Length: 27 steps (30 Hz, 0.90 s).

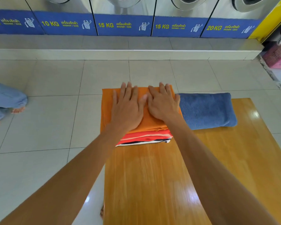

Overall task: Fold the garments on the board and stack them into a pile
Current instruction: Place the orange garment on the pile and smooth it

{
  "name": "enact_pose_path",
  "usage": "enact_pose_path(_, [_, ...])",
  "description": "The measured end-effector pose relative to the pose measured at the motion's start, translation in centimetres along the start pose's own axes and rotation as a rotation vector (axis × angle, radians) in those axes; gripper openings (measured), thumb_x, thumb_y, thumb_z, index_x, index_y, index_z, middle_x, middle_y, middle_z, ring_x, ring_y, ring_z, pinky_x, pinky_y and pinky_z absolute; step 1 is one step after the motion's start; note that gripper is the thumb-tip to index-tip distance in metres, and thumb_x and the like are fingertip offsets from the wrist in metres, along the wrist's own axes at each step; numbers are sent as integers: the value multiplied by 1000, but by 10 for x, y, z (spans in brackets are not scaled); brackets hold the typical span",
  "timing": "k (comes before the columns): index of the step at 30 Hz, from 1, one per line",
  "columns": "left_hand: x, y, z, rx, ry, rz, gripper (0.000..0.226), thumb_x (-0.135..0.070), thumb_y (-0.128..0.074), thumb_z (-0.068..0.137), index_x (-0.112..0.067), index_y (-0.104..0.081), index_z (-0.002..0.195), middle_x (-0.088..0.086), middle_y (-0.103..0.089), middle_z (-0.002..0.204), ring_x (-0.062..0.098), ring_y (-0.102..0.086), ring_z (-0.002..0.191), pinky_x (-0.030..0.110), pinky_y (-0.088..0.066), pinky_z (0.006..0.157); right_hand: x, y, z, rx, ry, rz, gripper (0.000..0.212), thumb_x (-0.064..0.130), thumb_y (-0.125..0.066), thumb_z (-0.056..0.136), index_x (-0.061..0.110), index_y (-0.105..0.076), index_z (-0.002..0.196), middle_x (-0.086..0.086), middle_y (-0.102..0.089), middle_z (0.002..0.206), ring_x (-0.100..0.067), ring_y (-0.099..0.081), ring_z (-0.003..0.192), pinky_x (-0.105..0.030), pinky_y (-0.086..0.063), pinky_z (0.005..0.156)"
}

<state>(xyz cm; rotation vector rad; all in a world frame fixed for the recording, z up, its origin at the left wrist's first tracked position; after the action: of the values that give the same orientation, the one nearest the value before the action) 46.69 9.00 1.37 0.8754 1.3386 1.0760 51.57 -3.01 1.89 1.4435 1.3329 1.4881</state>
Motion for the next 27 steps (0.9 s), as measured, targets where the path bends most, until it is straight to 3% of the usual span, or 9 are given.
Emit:
enact_pose_path(5, [13,-24,-1,9,30,55,68,-58,-8,98,-25,-4,157,1,4,165,23,7,151,52,5,119,-13,-25,1,5,-13,21,59,53,-16,104,34,-12,159,2,-2,169,-20,9,155,-58,0,122])
enact_pose_path(17, [22,-35,3,99,56,-9,59,-48,-11,103,-28,2,156,-3,6,165,20,10,151,52,4,120,-20,-42,-2,-78,-65,-14,64,61,-12,101,35,-7,159,1,-4,169,-21,6,156,-57,1,123])
enact_pose_path(27, [24,-27,4,174,29,9,61,-52,-11,101,-28,2,156,-2,5,165,20,9,151,51,3,120,-19,-32,-3,10,-38,11,63,62,-16,101,38,-8,159,3,-2,169,-20,8,155,-62,1,120])
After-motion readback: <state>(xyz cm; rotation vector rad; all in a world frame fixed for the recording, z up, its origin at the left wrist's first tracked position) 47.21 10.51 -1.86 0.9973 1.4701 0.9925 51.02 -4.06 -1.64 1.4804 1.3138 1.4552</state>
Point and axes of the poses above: each hand's wrist, its own z-axis towards the middle knuckle, its own y-axis out of the back of the hand, x = y × z, the point moved 5 cm from there along z, towards the middle knuckle
